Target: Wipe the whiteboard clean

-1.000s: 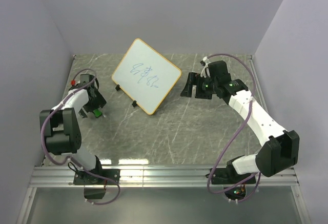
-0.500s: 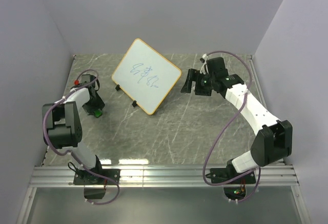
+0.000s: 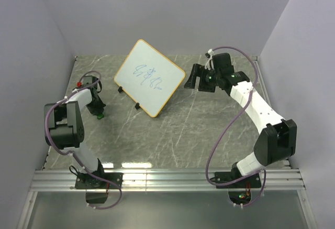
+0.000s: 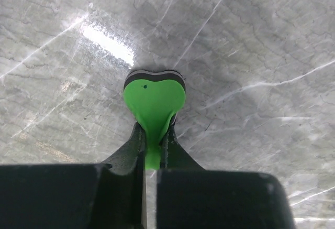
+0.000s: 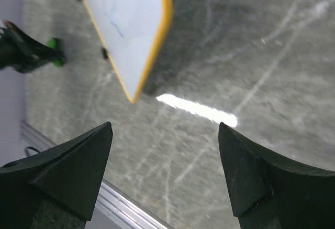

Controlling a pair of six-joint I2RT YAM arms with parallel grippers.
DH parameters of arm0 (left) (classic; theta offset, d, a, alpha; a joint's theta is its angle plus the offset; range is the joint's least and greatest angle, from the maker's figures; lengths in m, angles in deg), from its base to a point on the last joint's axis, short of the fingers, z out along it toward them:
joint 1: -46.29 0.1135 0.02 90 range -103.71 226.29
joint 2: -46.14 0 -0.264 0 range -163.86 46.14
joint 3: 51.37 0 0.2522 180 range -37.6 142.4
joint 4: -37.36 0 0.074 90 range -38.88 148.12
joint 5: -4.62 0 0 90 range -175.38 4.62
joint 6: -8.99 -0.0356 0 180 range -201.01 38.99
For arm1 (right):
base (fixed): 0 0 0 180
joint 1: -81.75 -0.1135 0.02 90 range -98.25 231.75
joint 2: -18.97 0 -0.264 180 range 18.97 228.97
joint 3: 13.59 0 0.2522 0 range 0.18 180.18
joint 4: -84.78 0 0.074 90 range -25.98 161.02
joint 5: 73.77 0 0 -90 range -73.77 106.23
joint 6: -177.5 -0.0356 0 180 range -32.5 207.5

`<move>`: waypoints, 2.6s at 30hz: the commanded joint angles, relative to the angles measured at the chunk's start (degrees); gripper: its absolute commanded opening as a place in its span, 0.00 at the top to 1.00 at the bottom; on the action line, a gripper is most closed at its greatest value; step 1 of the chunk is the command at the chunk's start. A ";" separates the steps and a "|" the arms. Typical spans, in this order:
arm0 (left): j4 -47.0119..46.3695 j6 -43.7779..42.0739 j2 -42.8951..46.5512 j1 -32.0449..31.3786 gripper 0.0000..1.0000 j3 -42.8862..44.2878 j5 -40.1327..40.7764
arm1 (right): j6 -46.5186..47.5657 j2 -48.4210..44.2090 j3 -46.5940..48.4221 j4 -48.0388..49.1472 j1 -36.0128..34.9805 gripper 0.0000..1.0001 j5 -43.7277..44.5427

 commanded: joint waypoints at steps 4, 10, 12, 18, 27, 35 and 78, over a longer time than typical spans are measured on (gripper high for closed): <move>0.65 -0.11 -0.19 0.53 1.00 4.23 -3.33 | -6.06 5.84 8.20 14.74 2.85 0.11 -12.12; 5.12 0.77 2.45 0.27 1.00 13.09 -6.76 | -10.99 18.05 20.31 17.48 5.76 0.12 -16.87; 6.10 1.38 2.72 -0.08 1.00 15.04 -7.55 | -10.99 22.45 23.58 16.61 5.76 0.12 -17.32; 7.69 3.93 4.04 -4.82 1.00 19.88 -9.67 | -11.95 29.40 27.73 16.07 4.62 0.15 -19.70; 10.41 6.39 -4.21 -18.01 1.00 34.80 -10.37 | -13.63 24.58 18.60 20.38 0.84 0.29 -22.42; 10.76 5.60 -14.06 -29.96 1.00 48.17 -17.05 | -12.75 23.78 13.49 20.03 0.66 1.00 -23.83; 2.86 12.36 -13.98 -39.89 1.00 39.22 -24.08 | -9.94 21.32 10.24 17.31 0.05 1.00 -20.57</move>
